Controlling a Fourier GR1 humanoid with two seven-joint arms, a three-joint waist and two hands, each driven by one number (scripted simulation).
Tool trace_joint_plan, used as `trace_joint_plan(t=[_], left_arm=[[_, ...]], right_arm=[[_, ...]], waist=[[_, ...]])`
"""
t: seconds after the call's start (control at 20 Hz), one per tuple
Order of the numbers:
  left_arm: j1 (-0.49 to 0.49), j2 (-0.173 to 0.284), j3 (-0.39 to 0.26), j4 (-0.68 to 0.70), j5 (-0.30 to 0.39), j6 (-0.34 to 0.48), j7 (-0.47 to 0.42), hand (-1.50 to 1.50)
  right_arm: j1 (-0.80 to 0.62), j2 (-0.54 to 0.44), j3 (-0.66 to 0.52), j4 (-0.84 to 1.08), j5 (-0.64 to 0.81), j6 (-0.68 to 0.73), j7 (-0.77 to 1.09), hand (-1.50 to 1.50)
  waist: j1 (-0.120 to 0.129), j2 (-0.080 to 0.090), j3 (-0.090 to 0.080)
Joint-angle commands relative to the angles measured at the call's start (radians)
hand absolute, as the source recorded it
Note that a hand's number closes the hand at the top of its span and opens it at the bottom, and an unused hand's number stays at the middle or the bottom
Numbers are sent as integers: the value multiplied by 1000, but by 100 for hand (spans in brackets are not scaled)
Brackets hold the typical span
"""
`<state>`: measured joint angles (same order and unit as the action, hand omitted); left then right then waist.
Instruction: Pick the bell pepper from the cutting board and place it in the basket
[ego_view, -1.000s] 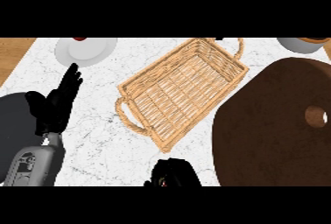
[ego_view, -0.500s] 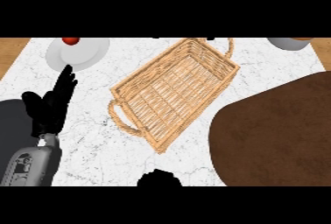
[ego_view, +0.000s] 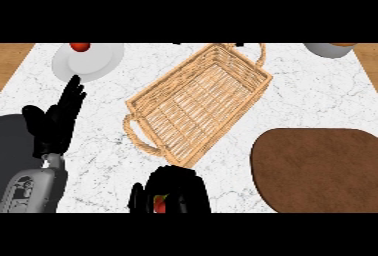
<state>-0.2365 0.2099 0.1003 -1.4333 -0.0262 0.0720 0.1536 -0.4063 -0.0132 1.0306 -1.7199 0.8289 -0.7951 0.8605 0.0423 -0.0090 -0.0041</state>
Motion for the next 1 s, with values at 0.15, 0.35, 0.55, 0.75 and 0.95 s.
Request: trace_joint_plan(t=[0.15, 0.35, 0.55, 0.75, 0.95], left_arm=[[-18, -13, -10, 14, -6, 7, 6, 0], [-22, -10, -17, 4, -16, 7, -1, 0], [-58, -2, -28, -5, -15, -8, 40, 0], [-54, -12, -9, 15, -3, 0, 11, 0], [-38, -29, -19, 8, 3, -5, 0, 0]], right_arm=[[-304, 13, -164, 72, 6, 25, 280, 150], [-511, 13, -263, 191, 3, 44, 381, 150], [-684, 13, -299, 356, -40, 114, 442, 150], [-808, 13, -309, 498, -132, 103, 453, 150], [-872, 13, -307, 637, -195, 111, 448, 150]], waist=[[8, 4, -2], [29, 5, -2], [41, 8, -1], [40, 17, 0], [36, 18, 0]])
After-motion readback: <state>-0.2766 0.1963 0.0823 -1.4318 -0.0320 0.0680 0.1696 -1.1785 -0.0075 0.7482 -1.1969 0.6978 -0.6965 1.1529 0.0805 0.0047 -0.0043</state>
